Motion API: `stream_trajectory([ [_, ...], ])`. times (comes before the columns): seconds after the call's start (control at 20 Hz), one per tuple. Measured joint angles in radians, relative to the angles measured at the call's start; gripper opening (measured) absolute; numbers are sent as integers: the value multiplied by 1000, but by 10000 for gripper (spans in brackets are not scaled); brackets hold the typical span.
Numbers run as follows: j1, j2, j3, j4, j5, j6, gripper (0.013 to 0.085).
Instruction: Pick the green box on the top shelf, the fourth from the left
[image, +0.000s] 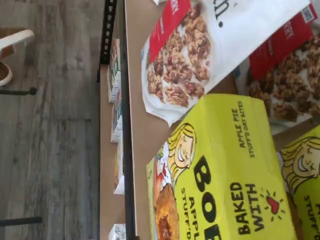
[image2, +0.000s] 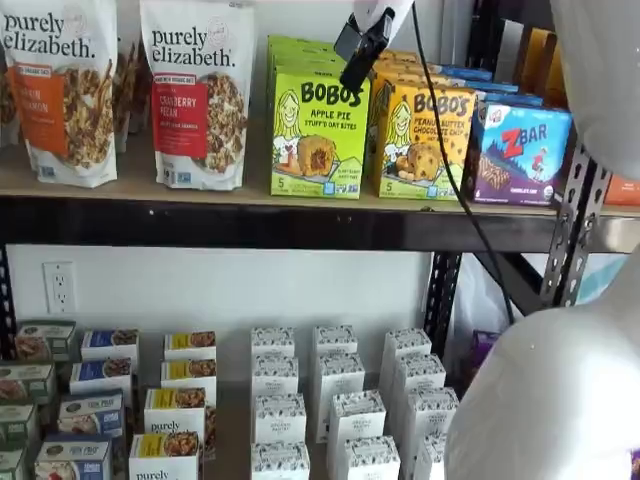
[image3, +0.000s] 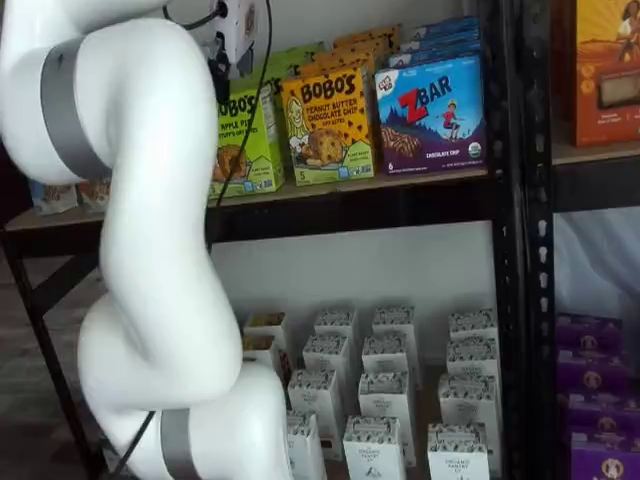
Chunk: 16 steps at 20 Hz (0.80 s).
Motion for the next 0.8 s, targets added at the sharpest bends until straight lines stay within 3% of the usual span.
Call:
stream_trajectory([
  [0.8,10,105,-114,-60,74,4,850],
])
